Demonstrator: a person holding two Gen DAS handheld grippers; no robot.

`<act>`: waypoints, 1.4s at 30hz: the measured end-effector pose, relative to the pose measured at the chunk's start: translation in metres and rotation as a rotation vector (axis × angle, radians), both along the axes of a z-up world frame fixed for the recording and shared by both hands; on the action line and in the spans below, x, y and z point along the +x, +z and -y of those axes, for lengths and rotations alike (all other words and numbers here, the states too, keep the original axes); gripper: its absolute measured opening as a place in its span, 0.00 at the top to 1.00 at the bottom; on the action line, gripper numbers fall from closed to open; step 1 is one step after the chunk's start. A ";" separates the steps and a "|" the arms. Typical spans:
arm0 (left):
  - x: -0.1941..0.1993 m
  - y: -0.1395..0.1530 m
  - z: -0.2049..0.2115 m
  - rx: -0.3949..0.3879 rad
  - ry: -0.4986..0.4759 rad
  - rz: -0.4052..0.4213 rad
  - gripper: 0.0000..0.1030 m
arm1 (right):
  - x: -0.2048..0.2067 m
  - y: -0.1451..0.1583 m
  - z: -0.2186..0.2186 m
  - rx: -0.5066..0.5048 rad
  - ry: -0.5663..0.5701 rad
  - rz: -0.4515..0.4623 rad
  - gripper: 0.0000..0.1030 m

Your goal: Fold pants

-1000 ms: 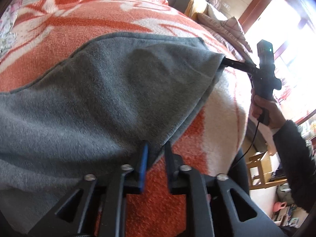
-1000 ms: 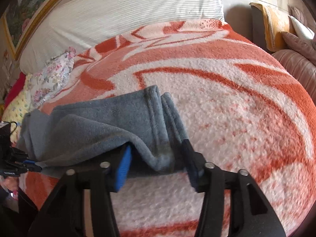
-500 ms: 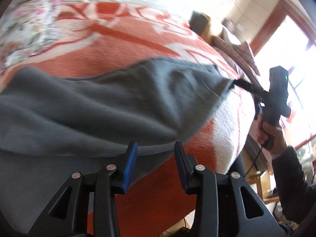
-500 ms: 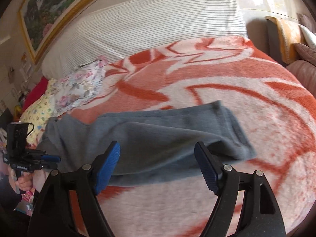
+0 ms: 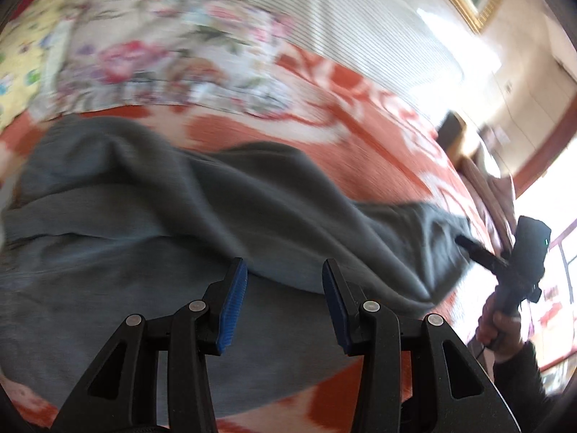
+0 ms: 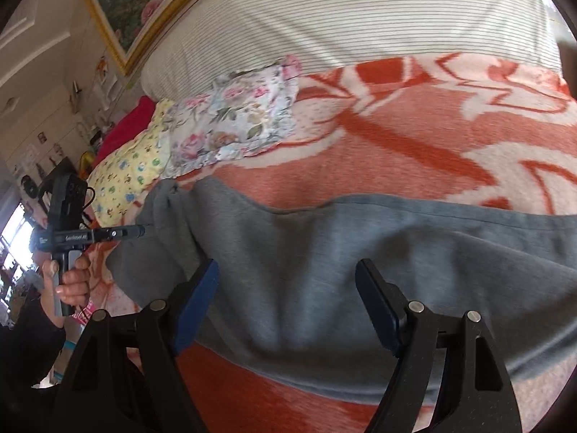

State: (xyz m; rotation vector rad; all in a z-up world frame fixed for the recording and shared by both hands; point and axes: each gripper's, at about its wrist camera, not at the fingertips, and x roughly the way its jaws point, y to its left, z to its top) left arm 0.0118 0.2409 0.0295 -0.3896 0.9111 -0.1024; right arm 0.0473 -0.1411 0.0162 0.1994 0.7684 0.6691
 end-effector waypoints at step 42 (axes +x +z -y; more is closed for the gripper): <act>0.110 -0.022 -0.211 0.078 0.212 -0.144 0.88 | 0.052 -0.047 -0.219 -0.176 0.294 -0.087 0.91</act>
